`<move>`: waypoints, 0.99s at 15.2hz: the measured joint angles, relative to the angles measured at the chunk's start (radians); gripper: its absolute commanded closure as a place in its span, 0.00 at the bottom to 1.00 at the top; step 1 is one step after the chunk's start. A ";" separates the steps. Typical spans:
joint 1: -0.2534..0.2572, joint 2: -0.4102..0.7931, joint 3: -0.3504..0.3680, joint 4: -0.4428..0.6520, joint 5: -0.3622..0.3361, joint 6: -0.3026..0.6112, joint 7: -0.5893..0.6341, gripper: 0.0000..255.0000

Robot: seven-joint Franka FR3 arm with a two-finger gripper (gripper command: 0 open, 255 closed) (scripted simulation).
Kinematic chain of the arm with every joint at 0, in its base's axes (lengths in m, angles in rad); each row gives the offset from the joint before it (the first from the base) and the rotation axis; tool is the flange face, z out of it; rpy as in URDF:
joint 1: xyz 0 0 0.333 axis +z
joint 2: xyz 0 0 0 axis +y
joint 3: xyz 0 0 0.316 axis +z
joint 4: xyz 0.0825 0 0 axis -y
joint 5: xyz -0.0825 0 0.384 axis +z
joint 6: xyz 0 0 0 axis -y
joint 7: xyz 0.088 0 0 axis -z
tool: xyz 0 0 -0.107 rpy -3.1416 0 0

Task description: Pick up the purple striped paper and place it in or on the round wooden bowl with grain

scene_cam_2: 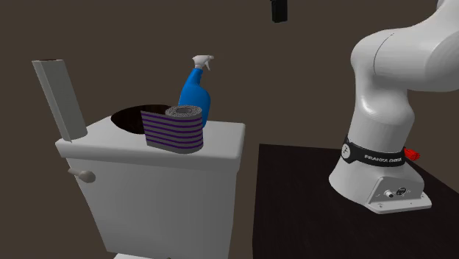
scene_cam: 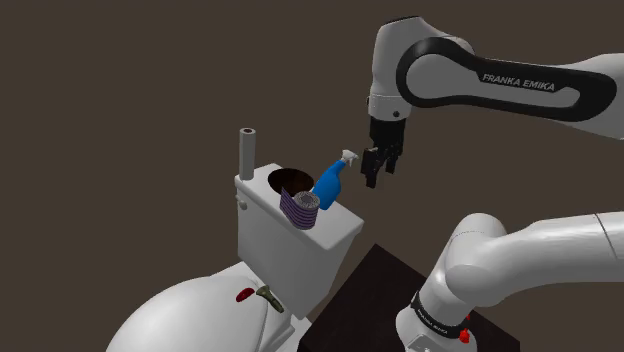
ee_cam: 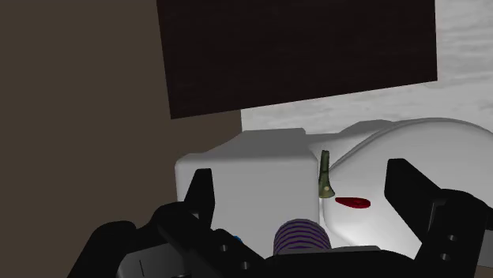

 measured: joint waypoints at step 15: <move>-0.004 0.420 -0.021 0.034 0.011 0.441 -0.019 0.00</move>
